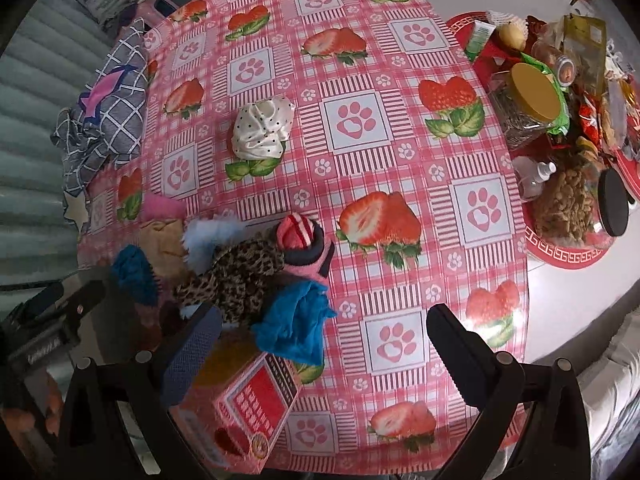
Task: Organize soft objects
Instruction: 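Reach the left tool to the pink foam sponge while the right tool reaches the polka-dot scrunchie, then grasp the pink sponge with the left tool while the right tool grasps the scrunchie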
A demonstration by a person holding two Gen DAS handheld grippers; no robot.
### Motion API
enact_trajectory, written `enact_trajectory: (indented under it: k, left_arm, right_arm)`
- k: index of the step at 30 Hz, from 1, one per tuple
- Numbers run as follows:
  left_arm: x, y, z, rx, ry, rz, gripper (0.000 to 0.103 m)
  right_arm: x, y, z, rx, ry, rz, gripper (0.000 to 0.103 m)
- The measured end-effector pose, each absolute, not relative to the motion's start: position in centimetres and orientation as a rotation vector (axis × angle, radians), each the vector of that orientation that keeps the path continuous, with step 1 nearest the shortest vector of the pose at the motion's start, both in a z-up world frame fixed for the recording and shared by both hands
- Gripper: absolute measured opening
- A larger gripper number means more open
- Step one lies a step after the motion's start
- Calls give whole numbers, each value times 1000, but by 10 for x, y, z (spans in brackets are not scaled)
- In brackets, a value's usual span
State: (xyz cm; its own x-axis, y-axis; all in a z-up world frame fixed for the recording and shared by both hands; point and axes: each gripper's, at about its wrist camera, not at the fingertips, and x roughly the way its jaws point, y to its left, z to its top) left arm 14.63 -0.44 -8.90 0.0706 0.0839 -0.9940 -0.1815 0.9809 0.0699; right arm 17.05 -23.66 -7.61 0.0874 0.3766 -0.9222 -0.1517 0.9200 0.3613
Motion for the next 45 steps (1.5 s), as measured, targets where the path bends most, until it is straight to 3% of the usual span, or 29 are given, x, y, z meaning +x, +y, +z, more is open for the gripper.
enact_trajectory:
  k: [18,33,45]
  left_arm:
    - [222,-10,-199,-31,1655,166,103]
    - [265,13,-225,-8,1623,262,103]
    - [265,41,-236,-151,1620,260,103]
  right_arm:
    - [227,-210,-106,141,1454,452,103]
    - [293,-152,-125,43,1397,532,103]
    - [317,-88,-163,-72,1380,595,103]
